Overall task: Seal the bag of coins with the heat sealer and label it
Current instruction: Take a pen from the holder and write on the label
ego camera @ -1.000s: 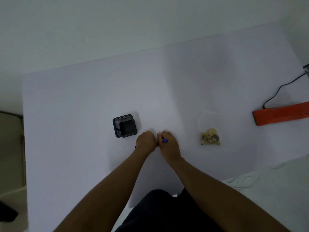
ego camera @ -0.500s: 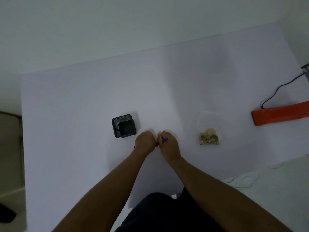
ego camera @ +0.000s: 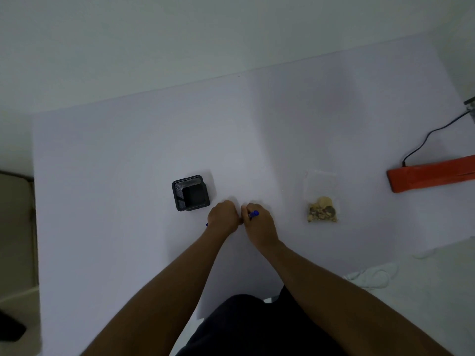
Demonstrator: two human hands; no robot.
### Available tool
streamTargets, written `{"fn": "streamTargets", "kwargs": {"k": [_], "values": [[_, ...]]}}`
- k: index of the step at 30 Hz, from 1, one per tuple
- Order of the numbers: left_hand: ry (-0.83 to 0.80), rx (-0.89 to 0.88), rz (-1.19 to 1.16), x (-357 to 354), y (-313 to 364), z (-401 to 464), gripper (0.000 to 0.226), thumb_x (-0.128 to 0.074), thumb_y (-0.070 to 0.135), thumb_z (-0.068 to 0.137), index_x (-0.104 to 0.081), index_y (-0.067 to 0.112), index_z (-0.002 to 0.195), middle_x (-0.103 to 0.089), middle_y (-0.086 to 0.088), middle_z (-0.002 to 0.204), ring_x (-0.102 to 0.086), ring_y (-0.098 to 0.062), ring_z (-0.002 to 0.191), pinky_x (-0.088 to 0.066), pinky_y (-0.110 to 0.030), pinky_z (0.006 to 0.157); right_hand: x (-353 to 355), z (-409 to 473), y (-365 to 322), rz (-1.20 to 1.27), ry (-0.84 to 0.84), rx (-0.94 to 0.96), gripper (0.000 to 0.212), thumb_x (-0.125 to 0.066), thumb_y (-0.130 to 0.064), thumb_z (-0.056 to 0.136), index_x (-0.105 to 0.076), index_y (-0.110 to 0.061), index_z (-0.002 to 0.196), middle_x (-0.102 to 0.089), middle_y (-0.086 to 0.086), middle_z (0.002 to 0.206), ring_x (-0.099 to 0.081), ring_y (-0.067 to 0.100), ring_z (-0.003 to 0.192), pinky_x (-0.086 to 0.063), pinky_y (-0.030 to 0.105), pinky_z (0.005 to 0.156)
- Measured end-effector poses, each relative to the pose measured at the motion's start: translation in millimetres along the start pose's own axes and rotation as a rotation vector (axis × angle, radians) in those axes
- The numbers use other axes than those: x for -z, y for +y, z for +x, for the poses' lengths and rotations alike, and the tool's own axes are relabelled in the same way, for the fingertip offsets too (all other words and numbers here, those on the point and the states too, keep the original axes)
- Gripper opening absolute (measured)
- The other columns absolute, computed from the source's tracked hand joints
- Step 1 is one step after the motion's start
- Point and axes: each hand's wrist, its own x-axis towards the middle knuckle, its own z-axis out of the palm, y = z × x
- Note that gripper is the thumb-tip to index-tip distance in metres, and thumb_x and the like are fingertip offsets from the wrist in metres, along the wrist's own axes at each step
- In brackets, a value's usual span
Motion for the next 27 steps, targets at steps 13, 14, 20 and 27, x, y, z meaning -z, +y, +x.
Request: {"fn": "streamTargets", "kwargs": {"k": [13, 14, 20, 27], "values": [[0.005, 0.010, -0.010, -1.6, -0.9, 0.3, 0.027, -0.075, 0.034, 0.080, -0.069, 0.009, 0.084, -0.070, -0.008, 0.079, -0.068, -0.023, 0.074, -0.056, -0.033, 0.067, -2.8, -0.6, 3.6, 0.011, 0.002, 0.005, 0.031, -0.052, -0.019, 0.102, -0.051, -0.016, 0.071, -0.056, 0.005, 0.071, -0.053, 0.021, 0.063, -0.050, 0.036, 0.063], [0.005, 0.008, -0.012, -1.9, -0.9, 0.8, 0.028, -0.075, 0.036, 0.079, -0.069, 0.009, 0.084, -0.070, -0.008, 0.080, -0.068, -0.023, 0.075, -0.057, -0.034, 0.069, -2.9, -0.1, 4.1, 0.003, 0.006, 0.012, 0.031, -0.052, -0.018, 0.102, -0.051, -0.016, 0.071, -0.055, 0.004, 0.071, -0.052, 0.020, 0.063, -0.049, 0.035, 0.064], [-0.006, 0.008, -0.003, -1.3, -1.1, 1.0, 0.030, -0.077, 0.038, 0.077, -0.068, 0.011, 0.087, -0.071, -0.007, 0.083, -0.067, -0.022, 0.077, -0.058, -0.036, 0.073, 0.3, -0.3, 0.1, 0.031, 0.028, 0.000, 0.034, -0.052, -0.015, 0.102, -0.045, -0.018, 0.069, -0.050, 0.002, 0.068, -0.045, 0.016, 0.059, -0.043, 0.029, 0.060], [-0.009, 0.011, -0.004, -1.4, -0.8, 1.7, 0.032, -0.078, 0.038, 0.077, -0.069, 0.010, 0.088, -0.071, -0.007, 0.082, -0.068, -0.022, 0.077, -0.059, -0.037, 0.074, -1.0, 0.4, 2.1, 0.034, -0.012, -0.041, 0.033, -0.051, -0.015, 0.102, -0.049, -0.016, 0.069, -0.054, 0.005, 0.069, -0.049, 0.017, 0.060, -0.042, 0.025, 0.061]]}}
